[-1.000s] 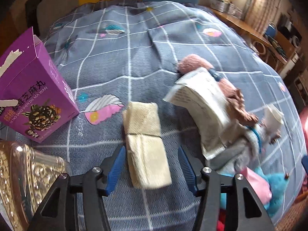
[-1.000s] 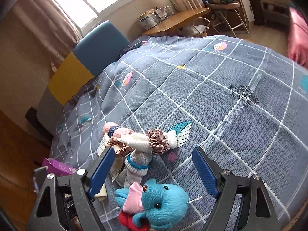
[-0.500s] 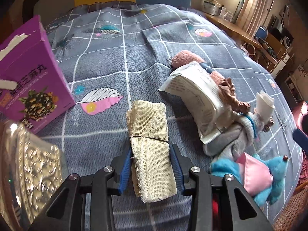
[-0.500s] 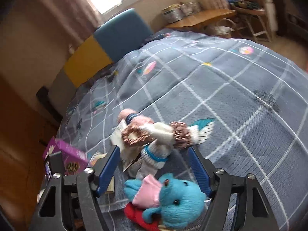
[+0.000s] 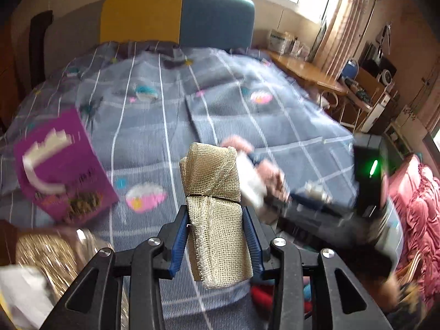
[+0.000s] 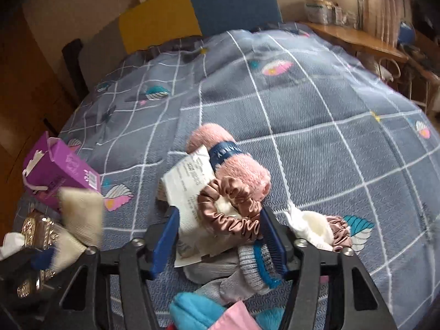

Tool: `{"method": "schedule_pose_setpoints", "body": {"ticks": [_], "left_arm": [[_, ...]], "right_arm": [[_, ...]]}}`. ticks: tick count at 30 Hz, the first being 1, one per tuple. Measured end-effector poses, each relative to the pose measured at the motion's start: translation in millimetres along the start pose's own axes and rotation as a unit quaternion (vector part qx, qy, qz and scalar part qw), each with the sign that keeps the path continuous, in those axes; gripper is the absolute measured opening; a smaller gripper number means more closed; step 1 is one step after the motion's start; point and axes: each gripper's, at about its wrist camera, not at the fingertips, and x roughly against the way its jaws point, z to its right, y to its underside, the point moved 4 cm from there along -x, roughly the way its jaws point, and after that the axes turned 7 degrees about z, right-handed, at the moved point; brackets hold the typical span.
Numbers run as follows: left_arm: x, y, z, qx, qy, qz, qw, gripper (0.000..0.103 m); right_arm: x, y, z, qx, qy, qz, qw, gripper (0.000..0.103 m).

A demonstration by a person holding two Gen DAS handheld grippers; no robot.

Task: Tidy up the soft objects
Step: 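Carry beige cloth to gold tray with left tool while right tool grasps brown scrunchie, then carry the brown scrunchie to the gold tray and open the right tool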

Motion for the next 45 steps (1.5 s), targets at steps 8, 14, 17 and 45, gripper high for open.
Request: {"method": "schedule_pose_setpoints", "body": {"ticks": [8,14,17,45], "left_arm": [[38,-106,-90,0.053,-0.079,0.087,0.9917,0.039],[84,-76,-200,0.114,-0.148,0.102,0.9771,0.039],[108,-31,-248,0.140,-0.178,0.095,0.9694,0.039],[164,201,-317,0.228,-0.234,0.034,0.9445,0.052]], "right_arm": [[2,0,3,0.002,-0.002,0.001,1.000,0.009],[6,-1,-2,0.017,-0.005,0.009,1.000,0.008],[9,0,-8,0.027,-0.008,0.012,1.000,0.008],[38,-29,-110,0.078,-0.025,0.028,0.996,0.005]]}}
